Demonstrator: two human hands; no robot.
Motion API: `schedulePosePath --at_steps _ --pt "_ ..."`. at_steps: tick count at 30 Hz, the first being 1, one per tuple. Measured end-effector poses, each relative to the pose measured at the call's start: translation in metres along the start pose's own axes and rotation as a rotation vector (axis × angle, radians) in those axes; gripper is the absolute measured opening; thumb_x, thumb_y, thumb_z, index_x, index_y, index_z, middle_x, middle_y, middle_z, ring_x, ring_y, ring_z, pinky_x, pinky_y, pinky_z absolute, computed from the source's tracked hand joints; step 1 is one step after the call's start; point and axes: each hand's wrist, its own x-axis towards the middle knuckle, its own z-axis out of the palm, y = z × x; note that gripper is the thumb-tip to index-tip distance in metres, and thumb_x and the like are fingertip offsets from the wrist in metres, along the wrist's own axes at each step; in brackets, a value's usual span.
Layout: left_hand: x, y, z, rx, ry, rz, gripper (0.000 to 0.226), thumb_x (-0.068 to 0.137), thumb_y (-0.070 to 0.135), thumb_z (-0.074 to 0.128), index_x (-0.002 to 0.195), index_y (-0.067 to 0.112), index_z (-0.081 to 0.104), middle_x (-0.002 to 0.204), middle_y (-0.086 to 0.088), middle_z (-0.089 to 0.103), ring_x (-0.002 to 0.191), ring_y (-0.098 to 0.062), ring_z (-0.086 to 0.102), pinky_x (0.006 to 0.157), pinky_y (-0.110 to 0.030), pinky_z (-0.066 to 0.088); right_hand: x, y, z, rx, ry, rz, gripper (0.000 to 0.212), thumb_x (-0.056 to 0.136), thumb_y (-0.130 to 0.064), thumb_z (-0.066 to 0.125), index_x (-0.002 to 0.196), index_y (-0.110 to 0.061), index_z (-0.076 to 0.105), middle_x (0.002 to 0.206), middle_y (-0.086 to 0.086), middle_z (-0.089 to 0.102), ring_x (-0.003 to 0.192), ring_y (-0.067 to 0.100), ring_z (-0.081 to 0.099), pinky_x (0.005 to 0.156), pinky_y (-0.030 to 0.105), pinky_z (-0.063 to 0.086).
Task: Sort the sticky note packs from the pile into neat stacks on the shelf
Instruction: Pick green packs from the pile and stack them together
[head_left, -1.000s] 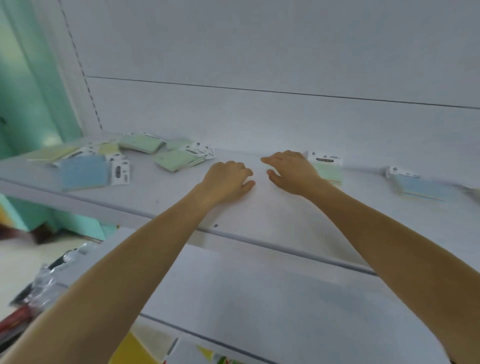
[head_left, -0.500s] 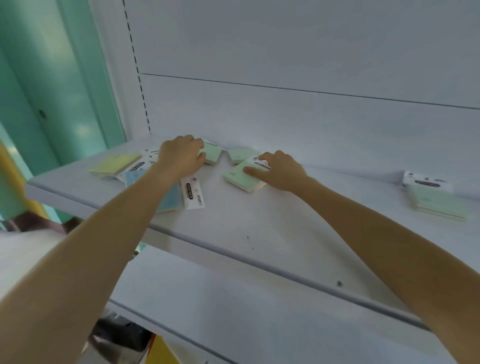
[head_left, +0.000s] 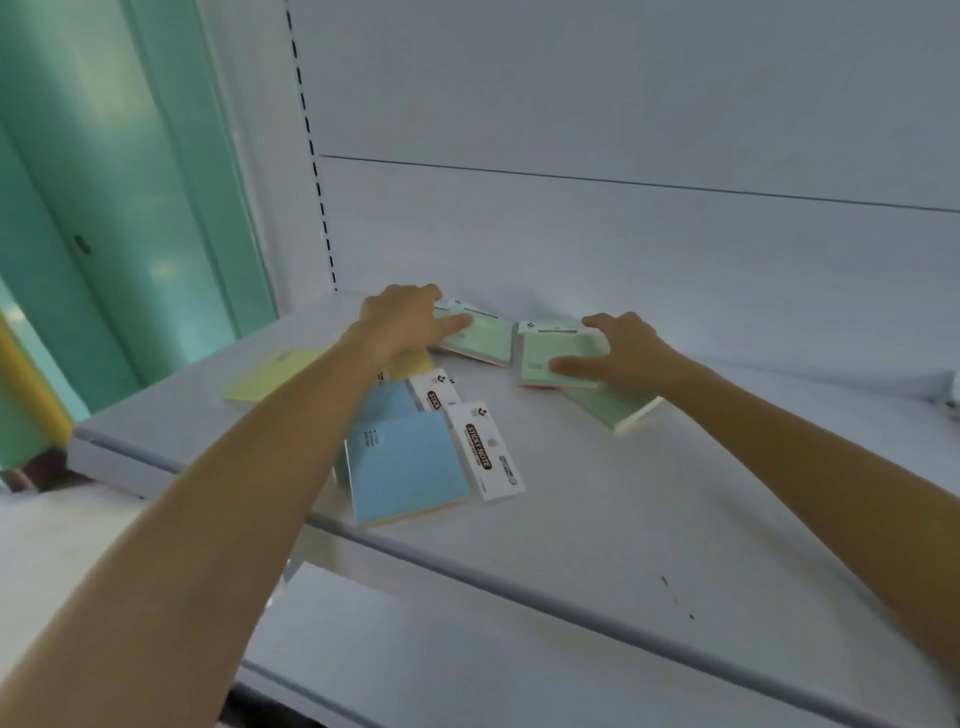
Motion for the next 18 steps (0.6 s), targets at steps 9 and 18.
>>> schedulePosePath --at_steps 9,18 --pt "0.018 0.004 0.007 -0.400 -0.056 0.133 0.064 0.076 0.036 0.071 0.130 0.015 0.044 0.125 -0.012 0.058 0.118 -0.026 0.052 0.094 -0.032 0.040 -0.024 -0.017 0.011 -0.092 0.179 0.250 0.074 0.073 -0.061 0.060 0.133 -0.022 0.040 0.128 0.014 0.048 0.124 0.033 0.037 0.098 0.041 0.036" --pt "0.004 0.013 -0.002 -0.731 0.136 0.216 0.046 0.081 0.004 0.060 0.125 0.011 0.050 0.123 -0.018 0.055 0.118 -0.031 0.047 0.089 -0.027 0.039 -0.041 -0.029 -0.001 0.309 0.251 0.352 0.050 0.079 -0.013 0.066 0.127 -0.016 0.051 0.110 0.009 0.051 0.092 0.023 0.052 0.076 0.024 0.038"
